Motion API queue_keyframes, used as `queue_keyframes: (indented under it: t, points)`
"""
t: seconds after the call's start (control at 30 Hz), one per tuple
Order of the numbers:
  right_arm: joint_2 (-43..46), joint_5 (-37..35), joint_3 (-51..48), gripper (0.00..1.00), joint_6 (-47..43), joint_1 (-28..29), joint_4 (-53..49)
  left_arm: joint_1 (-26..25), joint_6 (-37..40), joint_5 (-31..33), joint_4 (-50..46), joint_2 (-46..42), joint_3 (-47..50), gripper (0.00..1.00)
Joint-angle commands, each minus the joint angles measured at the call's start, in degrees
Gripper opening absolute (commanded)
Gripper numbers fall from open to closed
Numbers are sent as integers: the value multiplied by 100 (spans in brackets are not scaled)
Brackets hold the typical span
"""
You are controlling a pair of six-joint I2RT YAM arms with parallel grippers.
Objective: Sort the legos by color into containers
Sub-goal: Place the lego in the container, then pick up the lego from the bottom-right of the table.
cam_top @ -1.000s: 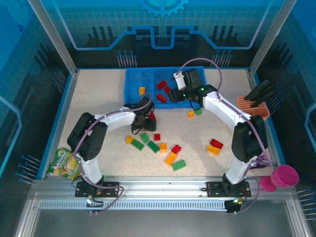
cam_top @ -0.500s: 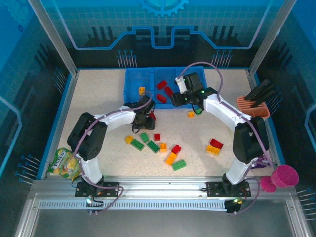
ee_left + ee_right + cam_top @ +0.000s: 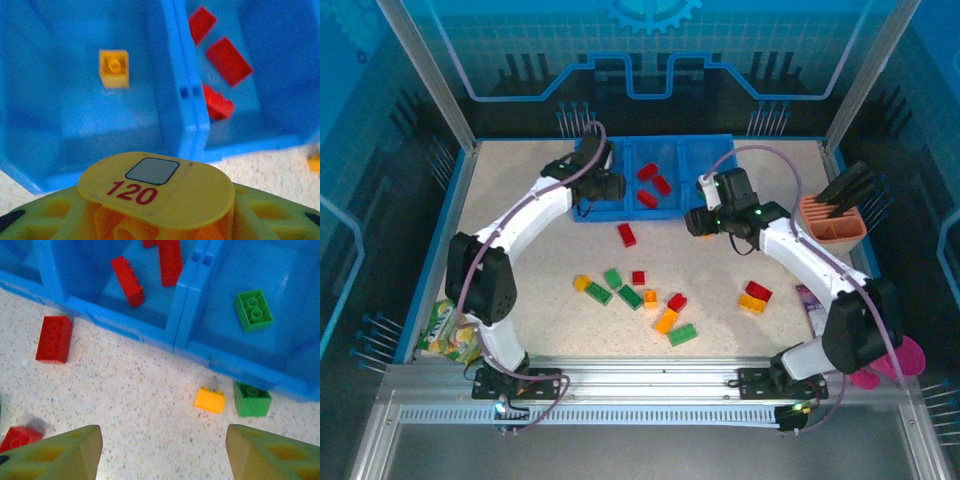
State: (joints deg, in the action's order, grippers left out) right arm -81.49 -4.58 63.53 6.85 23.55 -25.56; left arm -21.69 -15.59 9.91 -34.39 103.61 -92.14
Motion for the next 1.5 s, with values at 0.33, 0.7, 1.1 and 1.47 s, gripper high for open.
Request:
queue_keyframes:
  t: [0.33, 0.7, 1.1, 1.47]
  points:
    - [1365, -632, -1139, 70, 1582, -158, -2071, 708, -77, -284, 64, 2568, -2467, 53]
    - [1875, -464, -1749, 75, 2803, -449, -2685, 737, -13, -405, -9, 2933, -2791, 72]
    - [2041, -626, -2359, 79, 3735, -1212, -1971, 737, 130, -608, 221, 2488, -2511, 81]
    - [1962, -583, -2706, 80, 3963, -1388, -1626, 737, 180, -892, 526, 1856, -2229, 75]
